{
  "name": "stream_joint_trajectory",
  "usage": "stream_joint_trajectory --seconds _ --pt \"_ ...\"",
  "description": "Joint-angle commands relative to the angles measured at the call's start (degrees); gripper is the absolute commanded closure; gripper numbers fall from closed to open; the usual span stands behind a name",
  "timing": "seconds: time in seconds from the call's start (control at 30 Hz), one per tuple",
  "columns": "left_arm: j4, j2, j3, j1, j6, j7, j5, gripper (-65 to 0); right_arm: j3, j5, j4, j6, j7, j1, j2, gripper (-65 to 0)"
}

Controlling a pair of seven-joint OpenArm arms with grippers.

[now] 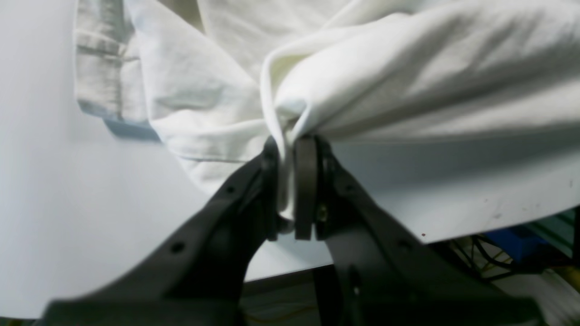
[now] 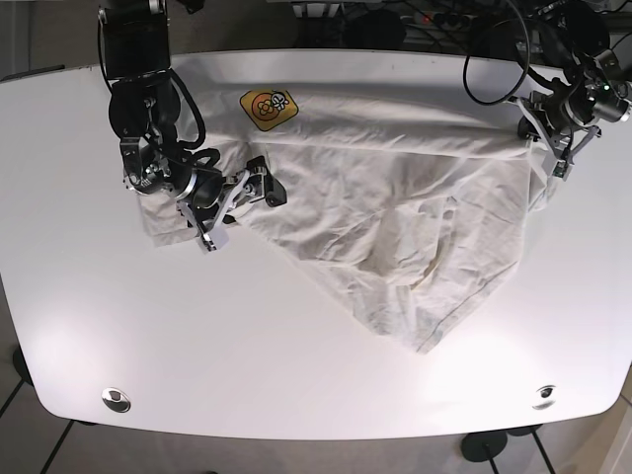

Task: Fold the T-shirt properly

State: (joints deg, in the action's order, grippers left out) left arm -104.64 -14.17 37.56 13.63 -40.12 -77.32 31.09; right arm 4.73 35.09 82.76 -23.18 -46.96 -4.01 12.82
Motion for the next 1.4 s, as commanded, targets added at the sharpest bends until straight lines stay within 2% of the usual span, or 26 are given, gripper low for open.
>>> stream_joint_trajectory --seconds 0.03,0.1,0.27,0.37,0.4,0.47,0.53,0.6,0.73,0.8,0.87,1.0,1.13,1.4 --pt "-1.16 -0.9 0.37 -0.31 0.12 0.35 0.34 -2.4 -0.38 0.91 0.62 -0.43 -0.21 -1.13 -1.08 -57.9" --pt "-1.16 -0.9 0.37 -0.31 0.12 0.35 0.34 -2.4 -0.29 1.0 0.62 -0.43 -0.47 -1.13 -1.52 -50.9" --pt "-1.16 -0.9 0.37 -0.4 0.12 0.35 0.34 -2.4 -0.29 0.56 0.54 -0.43 -0.21 -1.31 -3.81 -20.1" --pt "-1.16 -0.9 0.37 -0.4 0.12 0.35 0.34 -2.4 -0.38 0.56 0.97 -0.43 -0.21 -1.4 -3.9 -4.4" --pt "-1.16 -0.9 0.37 -0.4 0.12 0.35 0.34 -2.4 -0.47 0.64 0.97 -0.43 -0.21 -1.4 -3.9 -1.6" --pt "-1.16 -0.99 0.46 -0.4 0.12 0.35 0.42 -2.4 -0.64 1.0 2.82 -0.43 -0.12 -0.96 -3.9 -1.7" --pt "-4.41 -0.99 0.64 -0.4 0.12 0.35 0.42 -2.4 -1.26 0.47 10.29 -0.43 -0.03 2.65 -3.54 -1.6" --pt "-7.76 -0.9 0.55 -0.4 0.12 0.35 1.04 -2.4 -5.04 0.47 18.29 -0.43 -0.03 7.48 -3.81 -1.6" --pt "-8.72 -1.25 2.04 -0.4 0.12 0.35 8.69 -2.4 -11.81 0.38 30.43 -0.51 -0.03 14.52 -3.54 -1.6" --pt "-8.72 -1.87 2.22 -1.72 0.12 0.35 11.41 -2.4 -15.06 0.38 32.36 -0.86 -0.03 15.13 -3.54 -1.6" --pt "-8.63 -2.57 -0.59 -5.23 0.12 0.26 12.38 -2.4 -17.26 0.47 32.27 -0.95 -0.03 13.29 -3.46 -1.6" --pt "-8.72 -2.66 -3.14 -9.28 0.12 0.26 12.56 -2.4 -16.03 0.38 28.84 -0.51 -0.56 10.21 -1.08 -1.7" --pt "-8.72 -4.24 -3.14 -9.36 0.12 0.26 12.64 -2.4 -16.12 0.56 28.76 -0.51 -0.56 14.08 -1.43 -1.7" --pt "-8.28 -5.65 -3.14 -6.46 0.12 0.26 12.03 -2.9 -10.75 0.47 28.76 -0.51 -0.47 24.54 -1.35 -1.9"
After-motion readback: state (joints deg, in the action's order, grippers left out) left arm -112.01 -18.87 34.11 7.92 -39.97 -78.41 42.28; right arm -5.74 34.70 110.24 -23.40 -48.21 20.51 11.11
